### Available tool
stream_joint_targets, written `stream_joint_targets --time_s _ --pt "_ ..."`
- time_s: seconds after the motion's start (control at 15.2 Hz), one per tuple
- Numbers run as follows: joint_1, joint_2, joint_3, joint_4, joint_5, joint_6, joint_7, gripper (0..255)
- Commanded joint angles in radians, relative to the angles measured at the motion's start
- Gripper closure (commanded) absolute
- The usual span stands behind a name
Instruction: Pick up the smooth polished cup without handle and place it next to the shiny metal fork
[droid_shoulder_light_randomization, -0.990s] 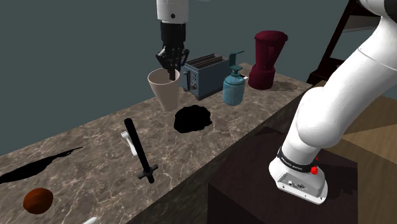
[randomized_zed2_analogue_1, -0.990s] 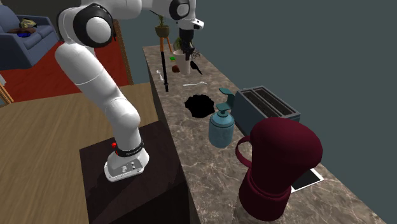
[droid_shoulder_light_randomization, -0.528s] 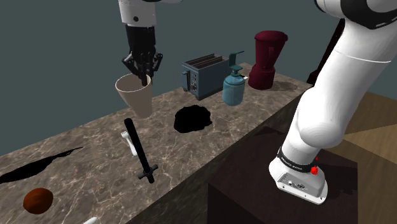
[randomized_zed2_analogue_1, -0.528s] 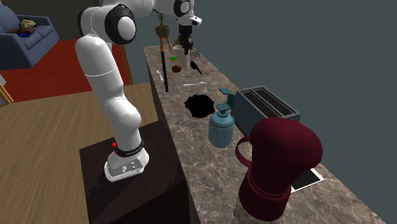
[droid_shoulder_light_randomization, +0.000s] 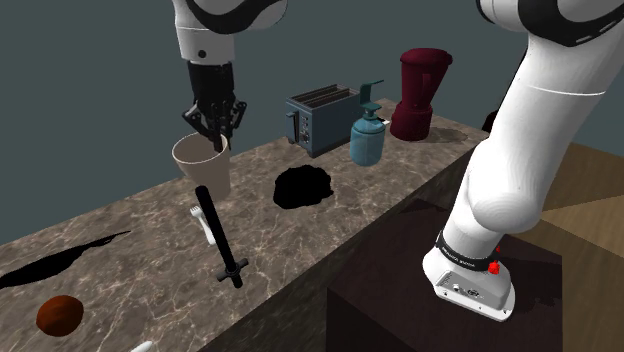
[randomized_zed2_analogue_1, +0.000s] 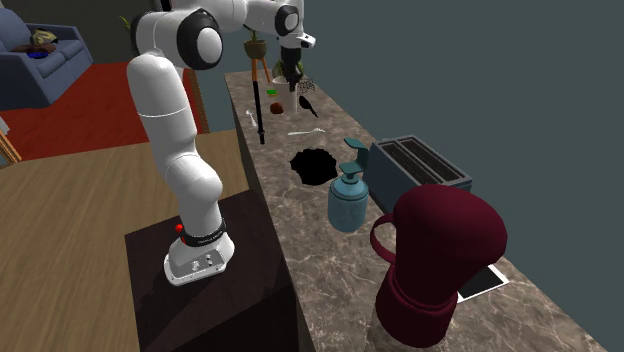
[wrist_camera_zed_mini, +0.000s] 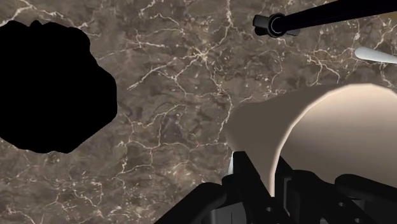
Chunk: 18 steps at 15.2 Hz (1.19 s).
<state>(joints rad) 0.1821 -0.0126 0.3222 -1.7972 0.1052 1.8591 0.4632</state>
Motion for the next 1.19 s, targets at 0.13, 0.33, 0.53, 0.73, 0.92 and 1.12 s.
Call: stream_joint_targets --time_s 0.13,0.33,0.53,0.73,0.92,1.12 --pt "0.0 0.004 0.0 -0.051 0.001 0.054 -0.006 255" --pt "0.001 0.008 0.001 -0.086 0.001 0.094 -0.008 255" --pt "0.001 0.014 0.001 -0.12 0.0 0.133 -0.011 255" --pt "0.002 0.021 0.002 -0.152 -0.001 0.173 -0.013 255" --pt "0.003 0.031 0.003 -0.181 -0.002 0.212 -0.014 255" --pt "0.004 0.043 0.004 -0.209 -0.005 0.251 -0.015 255"
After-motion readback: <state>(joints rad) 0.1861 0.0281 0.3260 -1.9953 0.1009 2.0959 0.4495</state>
